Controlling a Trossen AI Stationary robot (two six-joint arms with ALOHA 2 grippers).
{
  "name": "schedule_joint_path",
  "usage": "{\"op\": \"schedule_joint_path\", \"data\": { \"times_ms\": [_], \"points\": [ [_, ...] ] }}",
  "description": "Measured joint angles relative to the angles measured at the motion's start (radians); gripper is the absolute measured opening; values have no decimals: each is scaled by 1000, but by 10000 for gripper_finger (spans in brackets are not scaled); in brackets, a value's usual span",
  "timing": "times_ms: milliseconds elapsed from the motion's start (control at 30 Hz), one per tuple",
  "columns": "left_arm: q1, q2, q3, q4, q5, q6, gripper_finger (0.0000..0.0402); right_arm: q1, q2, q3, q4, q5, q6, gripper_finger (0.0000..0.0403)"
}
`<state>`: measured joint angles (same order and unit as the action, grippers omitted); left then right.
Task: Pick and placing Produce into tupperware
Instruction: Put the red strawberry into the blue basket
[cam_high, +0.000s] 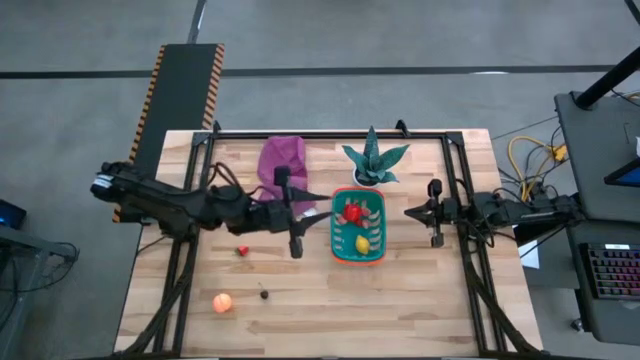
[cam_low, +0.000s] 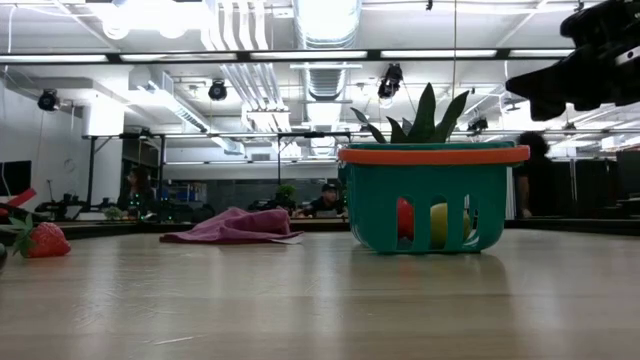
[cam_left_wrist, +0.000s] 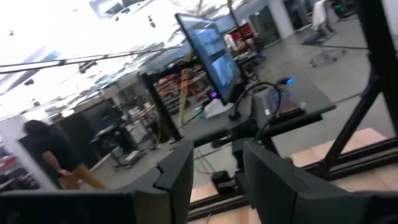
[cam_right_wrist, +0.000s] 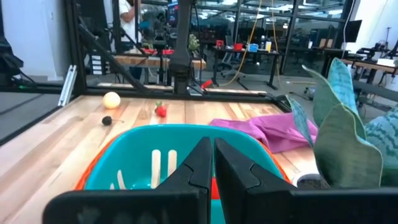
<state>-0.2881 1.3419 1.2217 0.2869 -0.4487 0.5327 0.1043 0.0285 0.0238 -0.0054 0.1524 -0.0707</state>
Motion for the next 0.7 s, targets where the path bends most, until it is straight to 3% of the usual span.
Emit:
{"op": "schedule_joint_path", "data": {
  "times_ms": [233, 433, 700],
  "points": [
    [-31, -80, -74, -123, -135, -8, 125, 0, 1, 0, -2, -28, 31, 9],
    [-32, -99, -86, -170, -133, -124, 125, 0, 8, 0, -3, -28, 45, 9],
    [-26, -69, -86, -162, -133, -56, 138, 0, 8, -1, -2, -28, 69, 9]
  ]
}}
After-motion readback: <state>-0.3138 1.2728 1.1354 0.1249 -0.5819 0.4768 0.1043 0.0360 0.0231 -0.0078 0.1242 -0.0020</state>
